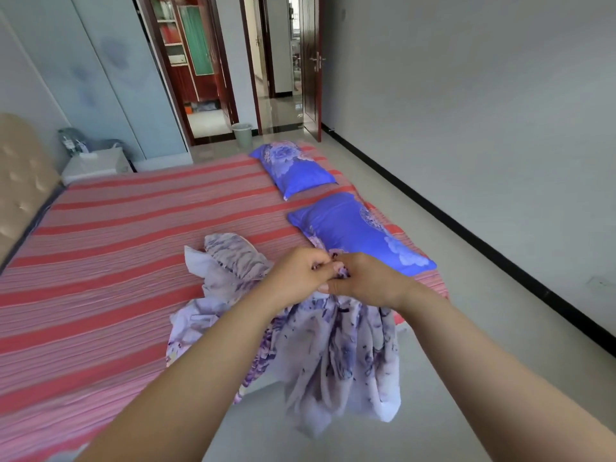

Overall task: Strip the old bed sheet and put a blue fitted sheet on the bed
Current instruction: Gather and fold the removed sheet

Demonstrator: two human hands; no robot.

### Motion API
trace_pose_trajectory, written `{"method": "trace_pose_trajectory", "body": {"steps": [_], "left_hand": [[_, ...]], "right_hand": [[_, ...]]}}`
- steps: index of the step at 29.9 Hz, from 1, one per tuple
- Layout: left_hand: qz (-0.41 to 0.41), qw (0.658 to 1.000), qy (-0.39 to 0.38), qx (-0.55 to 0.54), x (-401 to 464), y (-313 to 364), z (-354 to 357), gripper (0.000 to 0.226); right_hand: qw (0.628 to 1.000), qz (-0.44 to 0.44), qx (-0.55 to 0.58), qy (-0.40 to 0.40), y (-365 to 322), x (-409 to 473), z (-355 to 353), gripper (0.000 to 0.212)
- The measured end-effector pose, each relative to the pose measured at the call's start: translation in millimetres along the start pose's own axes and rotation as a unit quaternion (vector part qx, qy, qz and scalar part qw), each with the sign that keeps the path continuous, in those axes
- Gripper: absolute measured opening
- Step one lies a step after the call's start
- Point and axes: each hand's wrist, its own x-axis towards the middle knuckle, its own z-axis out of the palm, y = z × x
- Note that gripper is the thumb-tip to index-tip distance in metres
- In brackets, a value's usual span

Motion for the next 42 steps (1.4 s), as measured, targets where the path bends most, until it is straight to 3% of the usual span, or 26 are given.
{"method": "trace_pose_trajectory", "body": {"steps": [3,6,8,12,14,16,19,23,26,31,37,42], "left_hand": [[0.003,1.000,0.001,-0.021,-14.1,-6.9,0.0,0.030],[-0.020,0.989,0.063,-0.129,-30.4,-18.6,-1.4,0.008],[-0.042,0.979,0.101,-0.170,-40.0,-36.6,-6.7,0.013],[-0.024,0.996,0.090,-0.016,-49.4,-81.3,-3.7,0.016],[0.035,0.985,0.149,0.082,-53.2,-88.1,4.4,0.011],[0.074,0.965,0.220,0.122,-54.2,-82.8,16.2,0.028],[0.054,0.947,0.270,0.166,-50.2,-65.4,33.7,0.033],[0.026,0.930,0.300,0.209,-47.0,-45.1,50.3,0.032],[0.024,0.921,0.342,0.183,-44.0,-36.6,50.0,0.025],[0.071,0.925,0.343,0.146,-39.4,-36.4,43.7,0.025],[-0.078,0.953,0.237,0.174,-36.0,-55.1,38.6,0.021],[-0.270,0.932,0.215,0.115,-40.3,-106.3,29.6,0.036]], "right_hand": [[0.997,0.006,-0.075,-0.024,-2.3,1.1,5.3,0.038],[0.987,0.005,-0.161,-0.005,-9.9,0.9,1.8,0.042],[0.984,0.015,-0.176,0.025,-14.3,-1.5,-3.2,0.042],[0.986,0.011,-0.139,0.086,-19.8,-5.2,-12.4,0.041],[0.984,0.001,-0.146,0.103,-24.6,-6.3,-14.8,0.043],[0.979,0.003,-0.171,0.110,-29.3,-7.3,-14.6,0.042],[0.976,-0.002,-0.182,0.117,-33.0,-6.8,-10.3,0.043],[0.975,0.004,-0.180,0.130,-33.1,-4.9,-5.3,0.042],[0.974,0.002,-0.179,0.136,-34.5,-3.7,-0.3,0.041],[0.975,0.002,-0.181,0.130,-35.2,-3.7,2.3,0.034],[0.974,0.003,-0.185,0.128,-38.6,-8.8,3.8,0.039],[0.966,-0.005,-0.199,0.163,-40.5,-14.8,-6.0,0.045]]}}
